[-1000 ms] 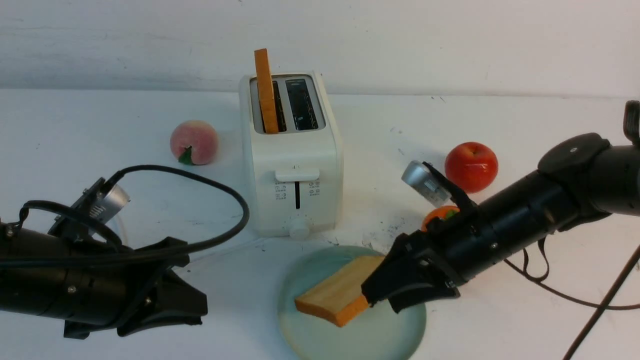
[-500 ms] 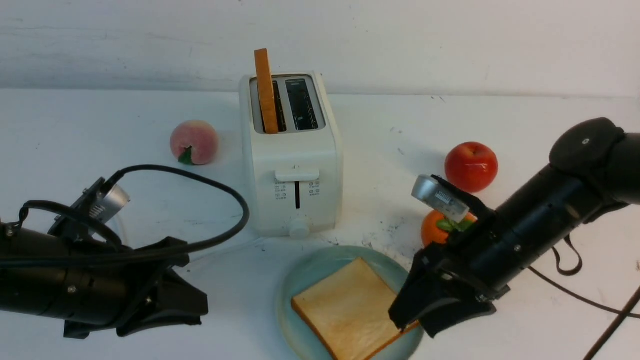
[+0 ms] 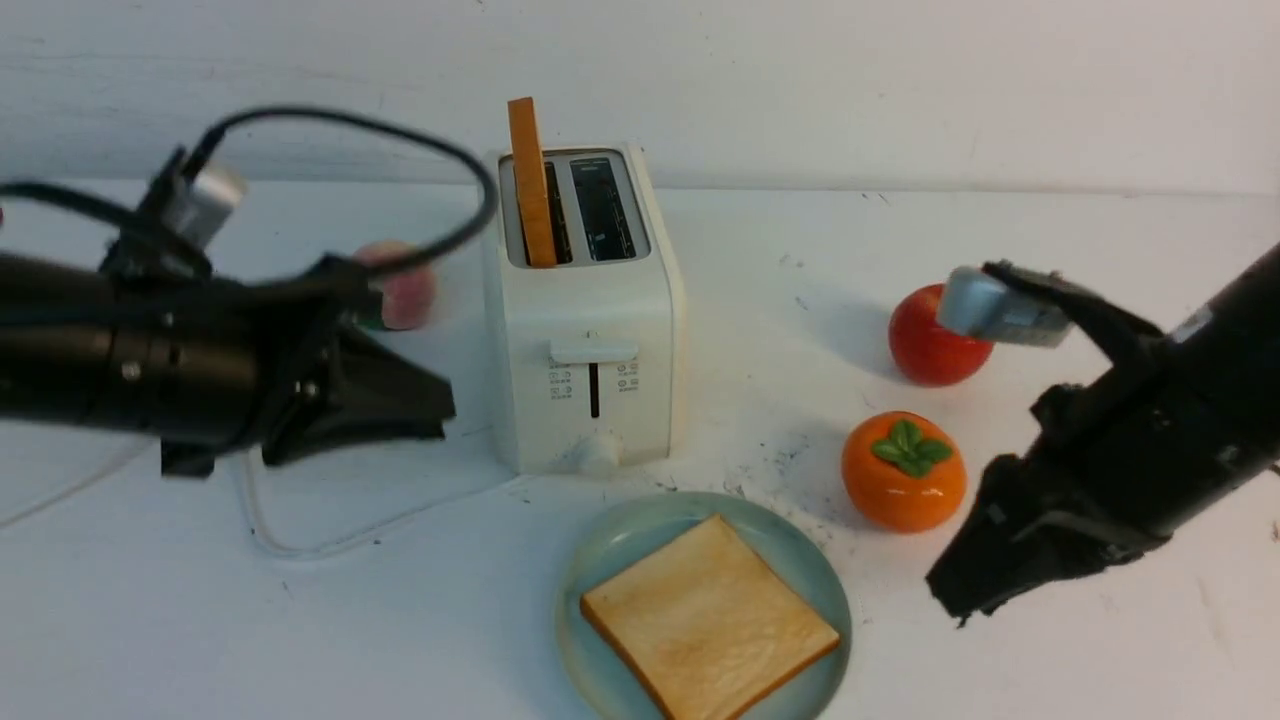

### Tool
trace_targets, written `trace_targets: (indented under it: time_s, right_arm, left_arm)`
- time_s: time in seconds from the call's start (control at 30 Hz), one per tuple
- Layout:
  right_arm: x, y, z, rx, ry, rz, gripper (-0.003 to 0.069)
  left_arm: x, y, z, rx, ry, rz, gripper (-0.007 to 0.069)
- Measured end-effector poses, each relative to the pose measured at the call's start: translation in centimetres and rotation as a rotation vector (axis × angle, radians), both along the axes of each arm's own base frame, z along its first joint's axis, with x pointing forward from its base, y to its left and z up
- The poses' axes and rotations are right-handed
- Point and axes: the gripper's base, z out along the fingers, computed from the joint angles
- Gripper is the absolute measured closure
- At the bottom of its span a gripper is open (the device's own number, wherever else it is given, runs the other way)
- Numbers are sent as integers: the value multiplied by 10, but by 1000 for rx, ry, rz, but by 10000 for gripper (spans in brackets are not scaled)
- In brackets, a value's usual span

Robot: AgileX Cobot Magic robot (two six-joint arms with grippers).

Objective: Take toasted bread from bread machine on white table place on plate.
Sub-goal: 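Reach for a toast slice standing in the toaster with the left gripper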

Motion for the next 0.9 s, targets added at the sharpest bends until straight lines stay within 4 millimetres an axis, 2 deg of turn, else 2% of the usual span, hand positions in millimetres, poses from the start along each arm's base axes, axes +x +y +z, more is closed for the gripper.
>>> trace_targets:
  time_s: [0.03,0.07,0.13,0.17,0.27,0.37,0.4,0.43,0.47,0.5,0.57,0.6,0.67,0.77,0.9]
  right_arm:
    - [-2,-1,2,0,-7,-1,521]
    - [-13,-5,16,-6,-60,0,587]
    - [-32,-10,36,6,-141,0,650]
    - [-40,-12,44,14,-174,-1,665]
    - [-76,-20,72,45,-309,1,677]
    - [-111,-29,92,71,-424,5,677]
    - [-123,-32,97,79,-462,2,677]
    - [-125,-33,97,79,-467,1,677]
    - [-146,-39,103,93,-549,-24,677]
    - [-154,-42,104,99,-580,-42,677]
    - [-172,-50,103,111,-666,-113,676]
    - [-173,-51,103,110,-672,-121,676]
    - [-187,-62,93,96,-737,-236,674]
    - [-198,-77,73,50,-791,-372,672]
    - [-202,-87,52,7,-793,-482,668]
  left_arm:
    - [0,0,3,2,-8,-3,557]
    - [3,0,21,7,-40,3,588]
    - [6,3,44,49,-89,16,637]
    - [7,5,53,71,-105,27,638]
    - [8,13,82,160,-106,93,638]
    - [9,19,101,227,-64,144,638]
    - [10,21,106,245,-43,148,638]
    - [10,21,107,248,-38,148,638]
    - [14,21,111,261,1,135,638]
    - [15,20,114,261,9,127,638]
    - [24,15,115,252,24,103,638]
    - [25,15,114,252,28,101,638]
    - [37,0,107,261,51,53,638]
    - [55,-29,84,300,108,-40,638]
    - [80,-62,58,356,168,-93,638]
